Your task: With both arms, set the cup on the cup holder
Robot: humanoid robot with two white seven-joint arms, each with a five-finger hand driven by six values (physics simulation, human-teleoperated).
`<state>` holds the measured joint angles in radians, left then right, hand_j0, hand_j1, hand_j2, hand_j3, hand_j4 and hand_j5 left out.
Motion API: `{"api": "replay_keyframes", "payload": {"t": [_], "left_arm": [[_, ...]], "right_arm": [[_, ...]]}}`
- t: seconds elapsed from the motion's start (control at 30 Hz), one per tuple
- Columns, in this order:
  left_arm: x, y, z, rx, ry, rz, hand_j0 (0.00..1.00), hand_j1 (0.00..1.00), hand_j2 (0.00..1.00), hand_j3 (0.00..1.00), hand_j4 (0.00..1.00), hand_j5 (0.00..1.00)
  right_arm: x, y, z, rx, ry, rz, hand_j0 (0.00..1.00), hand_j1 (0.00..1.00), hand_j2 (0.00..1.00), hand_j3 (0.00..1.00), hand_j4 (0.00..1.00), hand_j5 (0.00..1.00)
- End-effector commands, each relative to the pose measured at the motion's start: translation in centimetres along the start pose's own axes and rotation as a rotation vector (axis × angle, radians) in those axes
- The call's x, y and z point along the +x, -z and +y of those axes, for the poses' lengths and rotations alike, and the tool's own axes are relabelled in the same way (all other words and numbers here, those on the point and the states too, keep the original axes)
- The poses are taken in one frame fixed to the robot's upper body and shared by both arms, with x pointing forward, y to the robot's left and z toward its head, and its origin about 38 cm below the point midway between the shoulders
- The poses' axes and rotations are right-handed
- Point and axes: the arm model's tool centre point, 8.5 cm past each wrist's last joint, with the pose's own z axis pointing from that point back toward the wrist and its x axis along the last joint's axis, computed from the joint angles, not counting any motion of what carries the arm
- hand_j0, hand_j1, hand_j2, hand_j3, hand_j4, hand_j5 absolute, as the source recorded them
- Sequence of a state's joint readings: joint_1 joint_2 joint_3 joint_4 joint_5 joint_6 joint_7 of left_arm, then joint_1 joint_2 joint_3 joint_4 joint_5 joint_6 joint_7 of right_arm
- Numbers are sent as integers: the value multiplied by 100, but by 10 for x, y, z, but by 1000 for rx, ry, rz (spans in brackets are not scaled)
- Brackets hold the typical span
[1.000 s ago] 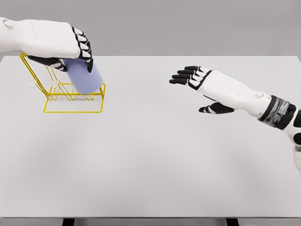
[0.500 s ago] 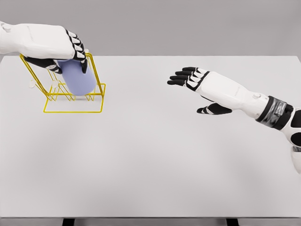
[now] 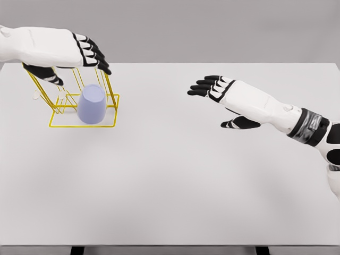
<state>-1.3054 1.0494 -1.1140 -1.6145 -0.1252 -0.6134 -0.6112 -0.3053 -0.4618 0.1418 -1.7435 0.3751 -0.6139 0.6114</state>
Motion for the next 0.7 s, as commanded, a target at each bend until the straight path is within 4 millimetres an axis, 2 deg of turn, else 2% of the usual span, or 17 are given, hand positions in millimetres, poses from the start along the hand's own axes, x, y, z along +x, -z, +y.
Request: {"api": "replay_keyframes", "payload": {"t": [0.0,0.13,0.17,0.23,0.27,0.3,0.37,0.5,0.57,0.67], "left_arm": [[19,-19,3,13,5,-24,99,99,99,99,99,99],[23,-47,16,106,-79,-42,100,100,100,100,100,100],[26,-55,16,142,-143,-70,100,100,100,100,100,100],[32,-55,5,191,-275,-136,100,100,100,100,100,100],[36,-54,0,215,-338,-171,100,100,100,100,100,100],[41,-46,-17,230,-448,-223,100,100,100,100,100,100],[44,-40,-33,233,-526,-249,100,100,100,100,100,100],[60,-20,-76,193,-671,-304,100,100,100,100,100,100],[64,-17,-85,182,-698,-309,100,100,100,100,100,100],[66,-14,-89,177,-707,-317,100,100,100,100,100,100]], "right_arm": [[1,1,0,-3,6,-5,100,100,100,100,100,100],[3,4,1,-6,10,-13,100,100,100,100,100,100],[3,4,1,-6,10,-13,100,100,100,100,100,100],[4,3,1,-6,8,-14,100,100,100,100,100,100],[4,3,1,-6,8,-14,100,100,100,100,100,100],[3,3,-1,-5,4,-13,100,100,100,100,100,100],[2,2,-2,-4,1,-10,100,100,100,100,100,100],[2,2,-2,-1,0,-9,100,100,100,100,100,100],[2,2,-2,-3,0,-9,100,100,100,100,100,100],[2,2,-2,-1,0,-9,100,100,100,100,100,100]]}}
